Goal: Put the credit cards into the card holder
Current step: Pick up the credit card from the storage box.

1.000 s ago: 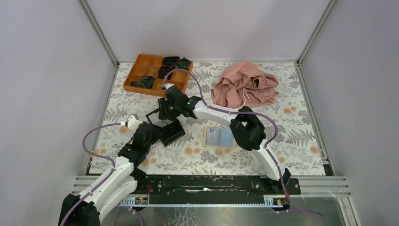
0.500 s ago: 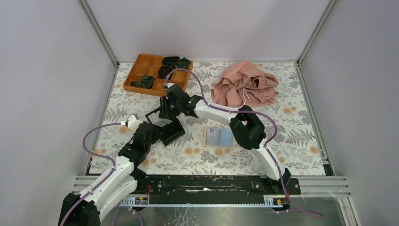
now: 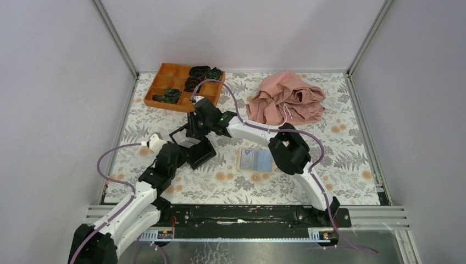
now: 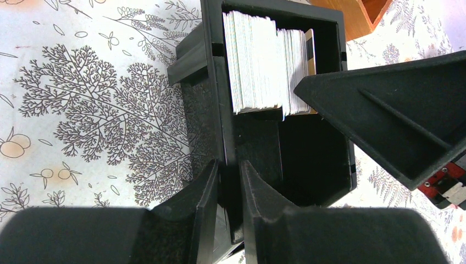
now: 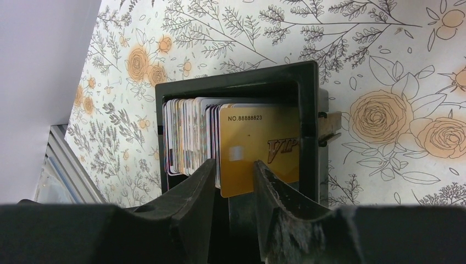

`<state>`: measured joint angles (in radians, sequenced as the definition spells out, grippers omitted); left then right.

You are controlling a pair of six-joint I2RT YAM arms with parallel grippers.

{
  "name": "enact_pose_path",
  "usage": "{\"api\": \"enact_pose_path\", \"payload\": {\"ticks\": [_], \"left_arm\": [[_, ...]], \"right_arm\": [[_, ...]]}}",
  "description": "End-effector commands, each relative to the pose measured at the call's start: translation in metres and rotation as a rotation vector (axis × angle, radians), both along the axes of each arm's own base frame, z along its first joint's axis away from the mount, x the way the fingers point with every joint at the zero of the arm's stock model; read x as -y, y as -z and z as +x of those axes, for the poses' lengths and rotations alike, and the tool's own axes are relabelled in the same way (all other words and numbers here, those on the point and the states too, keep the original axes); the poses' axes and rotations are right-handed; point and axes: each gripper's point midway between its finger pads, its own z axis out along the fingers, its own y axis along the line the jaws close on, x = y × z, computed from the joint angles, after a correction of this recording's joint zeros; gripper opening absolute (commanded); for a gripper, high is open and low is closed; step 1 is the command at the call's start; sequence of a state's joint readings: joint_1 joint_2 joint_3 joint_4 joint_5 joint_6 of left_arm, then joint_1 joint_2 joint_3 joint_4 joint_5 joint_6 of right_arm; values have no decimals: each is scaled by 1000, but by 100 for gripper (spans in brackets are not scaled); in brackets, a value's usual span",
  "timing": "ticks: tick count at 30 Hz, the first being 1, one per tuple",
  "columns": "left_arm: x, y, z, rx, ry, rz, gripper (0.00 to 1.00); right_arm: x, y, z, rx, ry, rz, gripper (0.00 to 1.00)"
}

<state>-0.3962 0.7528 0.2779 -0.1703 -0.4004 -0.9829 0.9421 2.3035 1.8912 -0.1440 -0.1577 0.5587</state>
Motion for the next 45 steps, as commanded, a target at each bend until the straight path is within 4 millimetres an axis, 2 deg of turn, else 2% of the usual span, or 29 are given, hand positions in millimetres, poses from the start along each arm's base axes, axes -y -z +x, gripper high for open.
{"api": "enact_pose_path", "payload": {"ticks": [1,14,19,25,33,39,45], "left_arm": [[1,1,2,5,13,5,23],[1,1,1,5,14,0,23],[0,-2,1,9,10,0,32],[0,-4,1,9,11,1,37],[0,-7,2,11,8,6,45],[0,-16,6,22,9,12,50],[2,-26,11,41,16,15,53]], "right_arm": [[-17,-55,-20,60,-53,87,38],[-14,-70,-20,131,-43,63,32],[-11,-75,-19,184,-32,40,30],[-8,-81,-17,227,-23,31,28],[2,-75,-7,286,7,-30,23],[16,-76,3,367,45,-64,16],[24,-86,9,434,62,-70,4]]}}
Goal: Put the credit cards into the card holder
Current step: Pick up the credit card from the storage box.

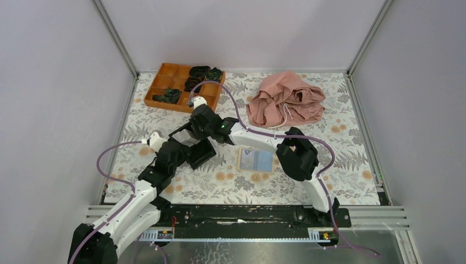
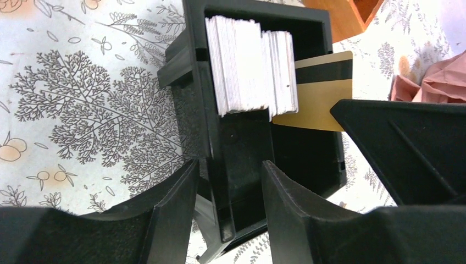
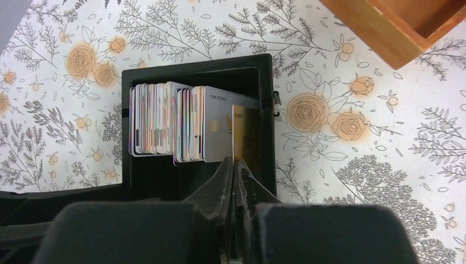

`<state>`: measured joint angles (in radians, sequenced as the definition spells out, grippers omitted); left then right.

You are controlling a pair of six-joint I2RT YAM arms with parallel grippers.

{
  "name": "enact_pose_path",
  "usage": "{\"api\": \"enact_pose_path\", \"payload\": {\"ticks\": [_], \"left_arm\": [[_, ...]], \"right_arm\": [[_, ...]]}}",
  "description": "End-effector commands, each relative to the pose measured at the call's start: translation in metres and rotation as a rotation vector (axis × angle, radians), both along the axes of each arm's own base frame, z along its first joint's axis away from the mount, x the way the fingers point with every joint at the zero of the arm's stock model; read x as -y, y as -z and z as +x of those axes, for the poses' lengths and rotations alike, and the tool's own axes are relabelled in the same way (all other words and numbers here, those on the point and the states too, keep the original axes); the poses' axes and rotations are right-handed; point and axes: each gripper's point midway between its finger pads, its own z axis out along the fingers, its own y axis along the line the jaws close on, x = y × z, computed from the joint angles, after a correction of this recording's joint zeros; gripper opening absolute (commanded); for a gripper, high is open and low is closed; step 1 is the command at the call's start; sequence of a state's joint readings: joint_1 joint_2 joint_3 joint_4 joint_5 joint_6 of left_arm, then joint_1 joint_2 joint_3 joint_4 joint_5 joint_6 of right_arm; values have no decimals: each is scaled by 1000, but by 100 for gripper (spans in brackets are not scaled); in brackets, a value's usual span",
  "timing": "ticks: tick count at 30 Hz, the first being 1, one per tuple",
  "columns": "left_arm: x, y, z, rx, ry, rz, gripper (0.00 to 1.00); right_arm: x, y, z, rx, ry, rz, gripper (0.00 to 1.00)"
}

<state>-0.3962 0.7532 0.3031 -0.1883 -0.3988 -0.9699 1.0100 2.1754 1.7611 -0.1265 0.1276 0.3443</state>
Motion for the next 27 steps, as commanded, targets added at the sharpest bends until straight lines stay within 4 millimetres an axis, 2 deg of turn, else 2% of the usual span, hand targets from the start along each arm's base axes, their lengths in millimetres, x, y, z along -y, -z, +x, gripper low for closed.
{"api": "enact_pose_path", "payload": {"ticks": [1,9,13,15,19,23,24,27], "left_arm": [[1,-20,9,39,9,9,54],[6,-49,19,100,23,-4,55],[11,-66,24,133,57,-1,55],[14,-71,26,148,88,13,55],[23,-82,27,194,156,15,56],[41,-96,26,274,249,-38,57],[45,-99,25,288,271,-49,57],[62,-102,23,333,364,-93,57]], "right_arm": [[-4,-74,9,152,8,109,1],[7,-102,5,201,1,135,0],[20,-117,-1,214,2,138,0],[27,-131,-7,221,1,152,0],[51,-131,-21,190,4,125,0],[78,-121,-44,129,-9,106,0],[87,-127,-51,126,-9,120,0],[114,-120,-71,80,-6,137,0]]}}
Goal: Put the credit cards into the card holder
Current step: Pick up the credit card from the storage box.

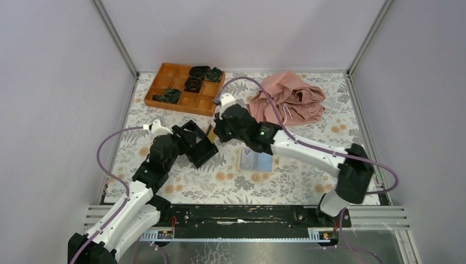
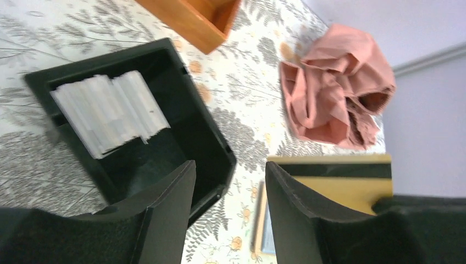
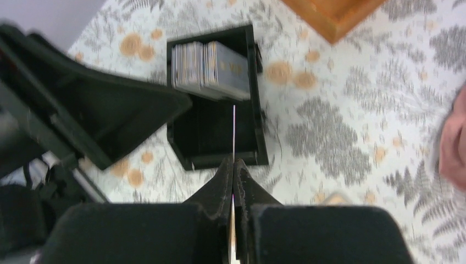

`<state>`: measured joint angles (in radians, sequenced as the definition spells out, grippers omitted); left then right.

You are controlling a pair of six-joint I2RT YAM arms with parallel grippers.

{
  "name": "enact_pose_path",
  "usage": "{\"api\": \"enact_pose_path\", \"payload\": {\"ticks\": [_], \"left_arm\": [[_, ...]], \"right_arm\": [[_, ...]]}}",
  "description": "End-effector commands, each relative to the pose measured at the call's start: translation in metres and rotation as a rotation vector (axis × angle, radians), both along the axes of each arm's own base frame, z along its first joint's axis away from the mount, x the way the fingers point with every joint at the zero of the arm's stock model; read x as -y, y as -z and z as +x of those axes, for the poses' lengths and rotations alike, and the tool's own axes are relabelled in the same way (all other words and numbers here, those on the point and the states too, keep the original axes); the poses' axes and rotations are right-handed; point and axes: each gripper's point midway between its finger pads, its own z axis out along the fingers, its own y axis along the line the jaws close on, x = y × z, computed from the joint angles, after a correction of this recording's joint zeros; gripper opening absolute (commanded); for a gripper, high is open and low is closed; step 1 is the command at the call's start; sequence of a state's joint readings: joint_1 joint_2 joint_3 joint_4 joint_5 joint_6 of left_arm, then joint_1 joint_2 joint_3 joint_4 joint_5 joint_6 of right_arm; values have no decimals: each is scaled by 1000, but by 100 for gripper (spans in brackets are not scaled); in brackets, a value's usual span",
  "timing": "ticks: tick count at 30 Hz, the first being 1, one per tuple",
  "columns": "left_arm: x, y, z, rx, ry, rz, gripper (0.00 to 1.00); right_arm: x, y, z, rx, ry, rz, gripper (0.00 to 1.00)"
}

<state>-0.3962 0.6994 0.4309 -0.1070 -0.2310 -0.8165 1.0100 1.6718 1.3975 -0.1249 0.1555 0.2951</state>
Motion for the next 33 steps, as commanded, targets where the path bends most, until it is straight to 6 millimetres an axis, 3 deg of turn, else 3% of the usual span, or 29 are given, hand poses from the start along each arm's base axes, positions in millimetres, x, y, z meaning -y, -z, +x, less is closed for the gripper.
{"api": "enact_pose_path", "payload": {"ticks": [1,9,13,18,23,33], "left_arm": [[33,-21,0,136,191,-68,57],[102,-45,-38,337,623,-223,58],[131,-53,-63,408,821,-238,58],[161,-56,-95,442,1047,-262,58],[173,-44,-110,419,1149,-254,57],[178,-18,-104,345,1158,-213,55]], "right_arm": [[38,-9,-32,-55,-3,56,0],[99,12,-83,-208,-12,176,0],[113,27,-98,-287,-39,219,0],[117,37,-107,-359,-92,267,0],[118,38,-107,-394,-119,316,0],[119,30,-114,-428,-179,377,0]]}}
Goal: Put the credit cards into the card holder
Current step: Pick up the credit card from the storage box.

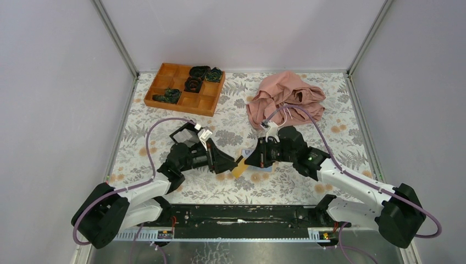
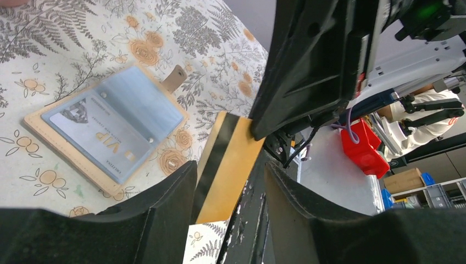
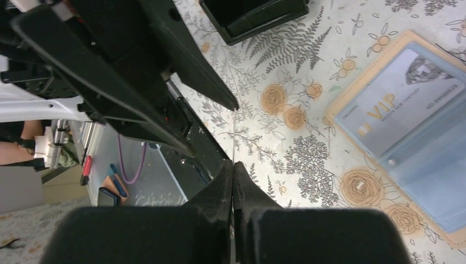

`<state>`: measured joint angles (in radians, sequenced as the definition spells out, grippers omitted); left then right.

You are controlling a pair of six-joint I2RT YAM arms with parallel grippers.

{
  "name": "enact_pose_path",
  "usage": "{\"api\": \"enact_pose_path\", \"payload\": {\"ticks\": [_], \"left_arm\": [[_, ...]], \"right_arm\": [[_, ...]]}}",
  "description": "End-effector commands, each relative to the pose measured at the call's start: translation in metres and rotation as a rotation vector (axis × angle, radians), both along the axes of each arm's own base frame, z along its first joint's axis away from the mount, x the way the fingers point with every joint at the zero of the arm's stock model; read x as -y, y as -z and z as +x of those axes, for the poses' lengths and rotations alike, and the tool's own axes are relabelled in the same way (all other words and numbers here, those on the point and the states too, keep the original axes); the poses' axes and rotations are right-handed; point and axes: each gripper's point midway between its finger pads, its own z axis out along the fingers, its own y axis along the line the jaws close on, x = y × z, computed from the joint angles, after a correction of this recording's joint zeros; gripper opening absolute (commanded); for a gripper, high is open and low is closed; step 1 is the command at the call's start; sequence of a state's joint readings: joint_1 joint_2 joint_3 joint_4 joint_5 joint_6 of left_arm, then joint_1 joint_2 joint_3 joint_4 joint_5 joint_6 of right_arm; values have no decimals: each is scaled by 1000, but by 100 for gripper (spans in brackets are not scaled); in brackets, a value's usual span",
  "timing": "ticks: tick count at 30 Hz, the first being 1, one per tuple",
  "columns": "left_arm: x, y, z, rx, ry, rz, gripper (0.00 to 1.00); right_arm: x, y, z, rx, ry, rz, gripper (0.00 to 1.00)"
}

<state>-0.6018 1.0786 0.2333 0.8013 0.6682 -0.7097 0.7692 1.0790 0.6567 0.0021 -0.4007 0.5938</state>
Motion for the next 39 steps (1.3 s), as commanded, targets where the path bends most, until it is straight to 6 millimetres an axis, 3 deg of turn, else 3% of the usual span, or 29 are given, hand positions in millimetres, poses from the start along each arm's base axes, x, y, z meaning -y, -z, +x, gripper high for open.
{"api": "enact_pose_path", "payload": {"ticks": [1,7,12,21,29,36,39], "left_arm": [[8,-12,1,85,47,-23,55],[9,-7,2,80,53,-12,53],[13,-10,-4,76,101,-39,46],[20,-15,-18,36,218,-121,0],[24,-23,-20,-5,254,-212,0],[22,-1,9,-40,46,-145,0],[27,15,21,-59,-54,-56,0]], "right_arm": [[-7,-25,-7,23,-61,109,0],[-7,-27,-9,19,-84,119,0],[-4,-23,-8,8,-91,112,0],[8,-16,-5,-28,-88,146,0],[13,-16,-4,-33,-106,175,1],[24,-9,8,-6,-37,122,35],[29,-11,16,25,7,110,43]]}}
